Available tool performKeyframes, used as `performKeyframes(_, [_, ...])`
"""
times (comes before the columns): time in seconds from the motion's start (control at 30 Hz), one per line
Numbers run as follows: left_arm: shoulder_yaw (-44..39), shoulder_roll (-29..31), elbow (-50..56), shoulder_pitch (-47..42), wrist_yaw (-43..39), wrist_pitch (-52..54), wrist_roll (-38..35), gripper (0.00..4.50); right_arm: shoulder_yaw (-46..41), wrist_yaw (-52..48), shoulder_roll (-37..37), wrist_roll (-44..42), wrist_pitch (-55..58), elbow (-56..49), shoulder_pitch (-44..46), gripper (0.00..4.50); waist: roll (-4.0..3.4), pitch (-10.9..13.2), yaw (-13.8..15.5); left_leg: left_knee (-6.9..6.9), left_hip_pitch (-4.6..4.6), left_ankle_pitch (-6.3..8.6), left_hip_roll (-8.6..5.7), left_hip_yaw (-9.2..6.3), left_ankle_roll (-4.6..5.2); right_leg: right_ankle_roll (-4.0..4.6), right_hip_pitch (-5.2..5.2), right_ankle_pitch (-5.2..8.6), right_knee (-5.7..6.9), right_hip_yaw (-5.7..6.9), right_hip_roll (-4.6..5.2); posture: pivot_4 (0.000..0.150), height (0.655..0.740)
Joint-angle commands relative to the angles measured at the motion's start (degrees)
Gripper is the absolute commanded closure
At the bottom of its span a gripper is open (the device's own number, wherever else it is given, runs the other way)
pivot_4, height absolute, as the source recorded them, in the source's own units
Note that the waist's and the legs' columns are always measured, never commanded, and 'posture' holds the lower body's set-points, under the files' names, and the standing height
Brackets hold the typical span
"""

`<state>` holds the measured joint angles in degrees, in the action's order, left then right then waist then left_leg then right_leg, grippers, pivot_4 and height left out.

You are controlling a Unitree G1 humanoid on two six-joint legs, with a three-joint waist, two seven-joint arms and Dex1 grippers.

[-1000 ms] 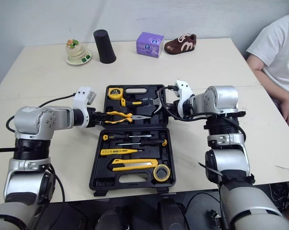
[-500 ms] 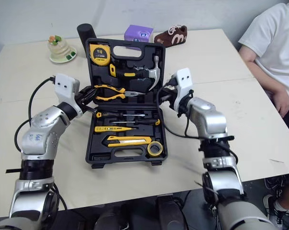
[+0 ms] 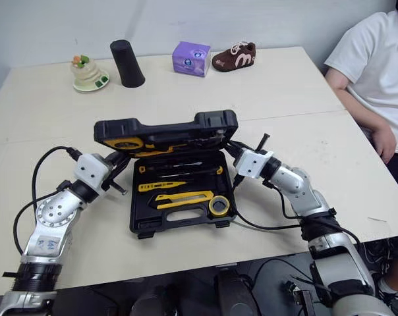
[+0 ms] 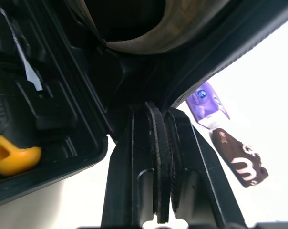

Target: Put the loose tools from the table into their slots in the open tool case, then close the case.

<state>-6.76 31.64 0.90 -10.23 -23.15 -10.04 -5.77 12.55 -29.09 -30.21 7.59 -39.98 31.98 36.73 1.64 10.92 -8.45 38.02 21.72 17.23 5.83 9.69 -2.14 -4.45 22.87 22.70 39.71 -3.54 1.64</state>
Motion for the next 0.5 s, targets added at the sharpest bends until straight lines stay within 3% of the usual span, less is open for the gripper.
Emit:
performKeyframes(0.03, [-4.4, 2.4, 2.0, 3.1, -1.9, 0.8, -2.1, 2.88, -3.0, -3.7, -3.1, -3.3, 2.6, 0.2, -2.7, 2.98, 0.0, 0.0, 0.4, -0.08, -0.25, 0.01, 0.0, 0.0, -0.02, 0.02, -0.28, 0.01, -0.12, 0.01, 0.0, 0.15, 0.74])
performKeyframes(0.13, [-6.4, 3.9, 5.7, 7.4, -5.9, 3.3, -6.0, 1.41, -4.0, -6.4, -4.7, -5.2, 3.9, -2.4, -3.8, 1.39, 0.0, 0.0, 0.4, -0.11, -0.42, 0.02, -0.01, 0.04, -0.03, 0.03, -0.43, 0.02, -0.17, -0.02, 0.01, 0.15, 0.74])
performKeyframes(0.17, [-9.4, 5.4, 8.6, 12.3, -9.3, 6.4, -9.9, 1.35, -5.0, -10.4, -6.6, -8.5, 6.0, -4.3, -5.1, 0.89, 0.0, 0.0, 0.3, -0.09, -0.45, 0.02, -0.01, 0.07, -0.03, 0.03, -0.44, 0.02, -0.11, -0.05, 0.0, 0.15, 0.74])
performKeyframes(0.23, [-14.7, 7.7, 12.5, 19.9, -13.3, 10.8, -15.0, 1.35, -7.0, -17.0, -9.8, -14.6, 10.4, -7.8, -7.6, 0.89, 0.0, 0.0, 0.2, -0.19, -0.49, 0.06, 0.04, 0.13, -0.09, 0.03, -0.42, 0.02, -0.13, -0.15, -0.06, 0.15, 0.74])
performKeyframes(0.33, [-18.9, 8.9, 14.6, 23.7, -13.7, 15.4, -18.2, 1.35, -9.2, -22.5, -12.3, -21.3, 19.1, -13.4, -11.3, 0.89, 0.02, 0.0, 1.1, -0.3, -0.52, 0.08, 0.05, 0.02, -0.12, 0.1, -0.44, 0.07, -0.22, -0.05, -0.05, 0.15, 0.74])
performKeyframes(0.47, [-21.4, 9.3, 14.3, 20.8, -13.8, 20.9, -22.4, 1.35, -11.1, -31.9, -18.0, -32.5, 38.8, -25.9, -19.6, 0.89, 0.02, 0.0, 3.4, -0.01, -0.71, 0.05, -0.01, -0.49, -0.12, 0.12, -1.0, 0.07, -0.26, 0.13, -0.1, 0.15, 0.74])
performKeyframes(0.5, [-20.9, 9.4, 13.9, 18.8, -13.4, 21.7, -22.4, 1.61, -11.4, -33.4, -19.1, -34.2, 42.0, -28.5, -21.5, 0.84, 0.04, 0.0, 3.6, 0.0, -0.86, 0.07, -0.06, -0.6, -0.09, 0.11, -1.28, 0.06, -0.36, 0.2, -0.07, 0.15, 0.74])
